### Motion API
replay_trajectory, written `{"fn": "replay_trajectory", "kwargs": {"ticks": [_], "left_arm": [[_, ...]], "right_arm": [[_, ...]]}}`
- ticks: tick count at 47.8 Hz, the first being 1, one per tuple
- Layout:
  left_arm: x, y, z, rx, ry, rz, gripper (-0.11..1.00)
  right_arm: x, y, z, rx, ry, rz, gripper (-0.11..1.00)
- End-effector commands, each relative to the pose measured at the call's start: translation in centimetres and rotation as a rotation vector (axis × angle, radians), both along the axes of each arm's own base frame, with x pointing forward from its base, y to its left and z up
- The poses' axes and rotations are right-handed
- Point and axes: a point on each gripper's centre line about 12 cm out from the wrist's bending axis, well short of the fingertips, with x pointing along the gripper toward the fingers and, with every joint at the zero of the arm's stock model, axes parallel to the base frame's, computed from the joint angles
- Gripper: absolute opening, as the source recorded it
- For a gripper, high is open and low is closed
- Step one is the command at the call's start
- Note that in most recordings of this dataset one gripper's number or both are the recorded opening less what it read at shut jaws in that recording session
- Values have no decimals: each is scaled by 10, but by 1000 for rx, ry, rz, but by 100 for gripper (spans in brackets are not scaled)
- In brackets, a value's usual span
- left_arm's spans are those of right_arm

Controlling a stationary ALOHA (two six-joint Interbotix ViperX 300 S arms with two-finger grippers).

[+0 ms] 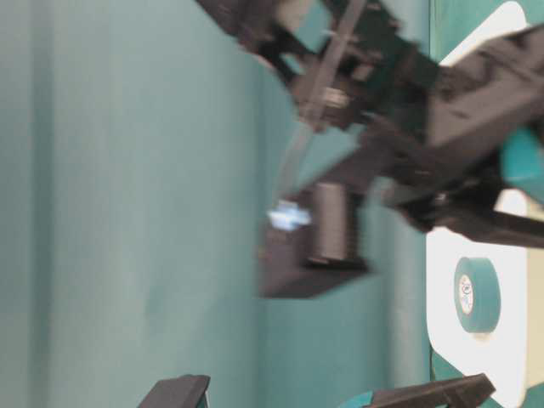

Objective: Put the tape alternately from left to right into the white case.
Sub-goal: 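Move the right gripper over the blue tape roll and grasp it, then lift the blue tape and carry it toward the white tray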

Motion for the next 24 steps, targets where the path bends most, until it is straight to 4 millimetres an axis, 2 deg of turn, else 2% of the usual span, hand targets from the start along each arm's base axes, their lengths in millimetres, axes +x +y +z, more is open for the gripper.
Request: {"fn": "replay_trajectory", "kwargs": {"ticks": [1,12,24], "left_arm": [[3,-1,8,-2,-26,-3,94],[4,-1,8,-2,-28,-3,94],[3,-1,8,-2,-26,-3,94]], "right_arm": [[-2,3,35,12,-84,10,33],[-12,1,58,20,-130,9,33],[-13,1,60,20,-133,9,33]]}}
